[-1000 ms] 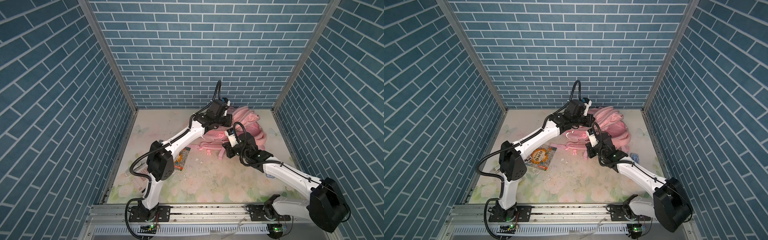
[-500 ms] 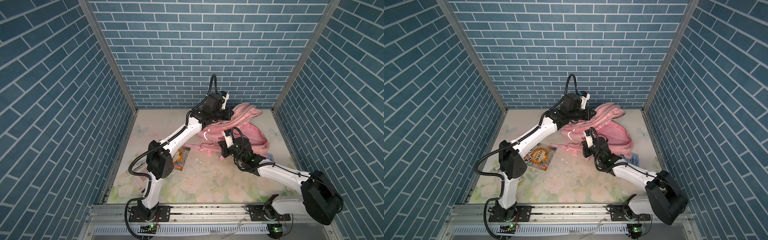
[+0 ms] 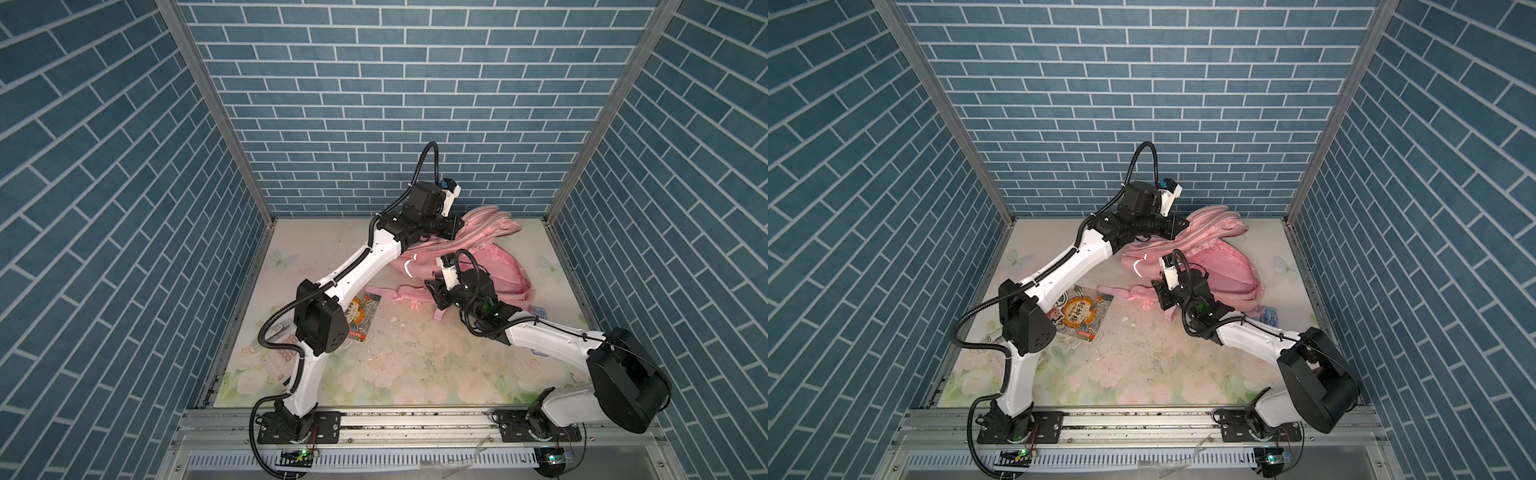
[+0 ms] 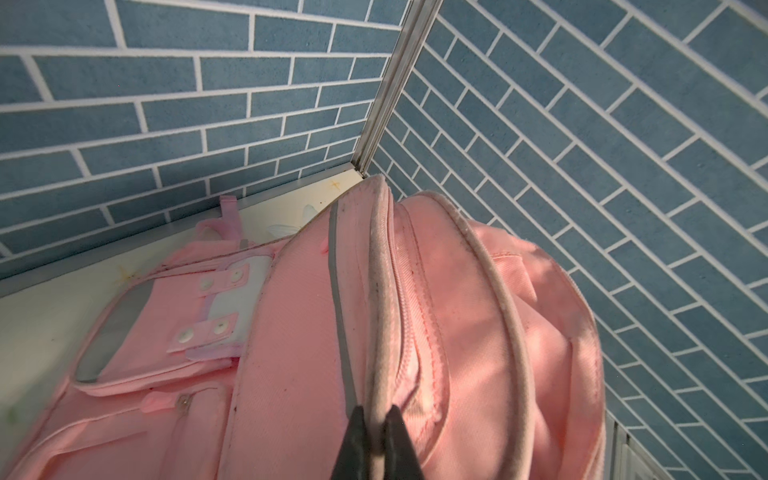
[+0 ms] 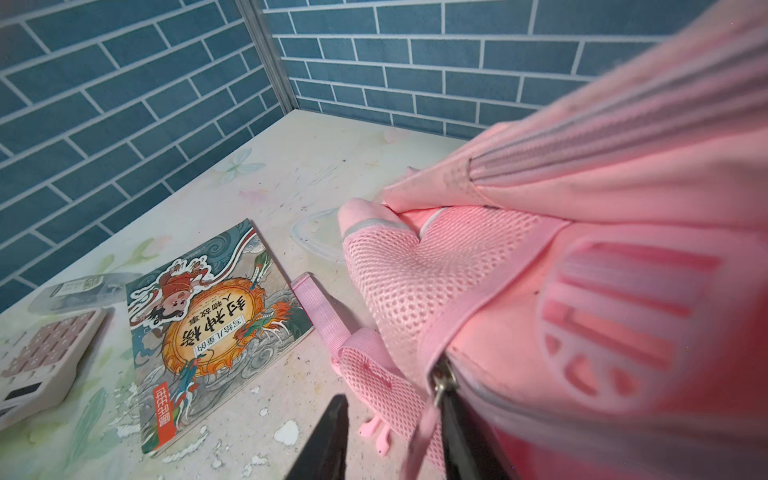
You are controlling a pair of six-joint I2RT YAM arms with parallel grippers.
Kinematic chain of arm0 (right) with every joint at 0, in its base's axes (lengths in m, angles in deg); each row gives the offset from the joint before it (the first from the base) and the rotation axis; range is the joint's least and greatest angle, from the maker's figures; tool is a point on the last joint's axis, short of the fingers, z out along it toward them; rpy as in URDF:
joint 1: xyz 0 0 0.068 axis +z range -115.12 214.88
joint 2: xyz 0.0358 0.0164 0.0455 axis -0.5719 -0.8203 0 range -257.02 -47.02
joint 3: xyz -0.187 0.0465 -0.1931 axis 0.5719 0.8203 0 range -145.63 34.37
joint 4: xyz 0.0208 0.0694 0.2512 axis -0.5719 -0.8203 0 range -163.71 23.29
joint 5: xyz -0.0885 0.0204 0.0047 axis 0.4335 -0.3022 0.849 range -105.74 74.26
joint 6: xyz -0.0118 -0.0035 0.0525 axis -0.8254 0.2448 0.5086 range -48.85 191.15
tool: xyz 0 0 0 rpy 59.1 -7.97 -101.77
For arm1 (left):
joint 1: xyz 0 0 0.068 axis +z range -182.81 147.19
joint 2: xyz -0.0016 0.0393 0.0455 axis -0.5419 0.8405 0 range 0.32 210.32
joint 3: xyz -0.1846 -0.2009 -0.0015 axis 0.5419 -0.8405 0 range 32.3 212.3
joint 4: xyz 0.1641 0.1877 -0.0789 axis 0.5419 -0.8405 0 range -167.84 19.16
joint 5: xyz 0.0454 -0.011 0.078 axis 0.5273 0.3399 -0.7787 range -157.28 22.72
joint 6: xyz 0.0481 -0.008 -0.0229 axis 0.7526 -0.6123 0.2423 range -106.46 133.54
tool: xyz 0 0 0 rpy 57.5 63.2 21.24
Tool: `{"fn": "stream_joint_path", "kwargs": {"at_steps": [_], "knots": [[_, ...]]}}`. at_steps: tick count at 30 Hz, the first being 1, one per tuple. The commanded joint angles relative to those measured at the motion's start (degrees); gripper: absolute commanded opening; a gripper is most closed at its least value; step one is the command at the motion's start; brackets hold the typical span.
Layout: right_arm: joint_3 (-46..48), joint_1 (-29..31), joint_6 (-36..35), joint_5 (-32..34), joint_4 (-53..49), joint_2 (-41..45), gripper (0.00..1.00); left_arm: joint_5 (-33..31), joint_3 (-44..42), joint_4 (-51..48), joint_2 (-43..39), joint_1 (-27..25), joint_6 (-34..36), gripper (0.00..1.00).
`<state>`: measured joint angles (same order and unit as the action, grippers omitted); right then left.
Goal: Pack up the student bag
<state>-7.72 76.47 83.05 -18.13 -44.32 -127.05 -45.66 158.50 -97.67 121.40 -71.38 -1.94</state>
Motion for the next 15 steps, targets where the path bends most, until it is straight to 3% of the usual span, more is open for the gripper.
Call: {"fn": "stream_joint_path", "kwargs": {"at_steps": [1, 8, 12, 15], "knots": [[-4.1, 0.2, -1.1, -1.9, -3.8, 4.3, 0.42, 1.6, 6.1, -4.6, 1.0, 3.0, 10.1, 0.0], [-8.6, -1.7, -3.7, 1.1, -18.0, 8.7, 0.43, 5.0, 11.0, -12.0, 3.4, 6.6, 21.1, 0.0], [-9.4, -5.9, -3.6, 2.3, -23.3, 10.6, 0.44, 1.6, 10.1, -15.9, 3.0, 7.1, 28.8, 0.0], [-9.5, -11.3, 0.2, 0.9, -25.6, 11.9, 0.44, 3.8, 7.9, -17.4, 2.2, 8.6, 31.7, 0.0]]}}
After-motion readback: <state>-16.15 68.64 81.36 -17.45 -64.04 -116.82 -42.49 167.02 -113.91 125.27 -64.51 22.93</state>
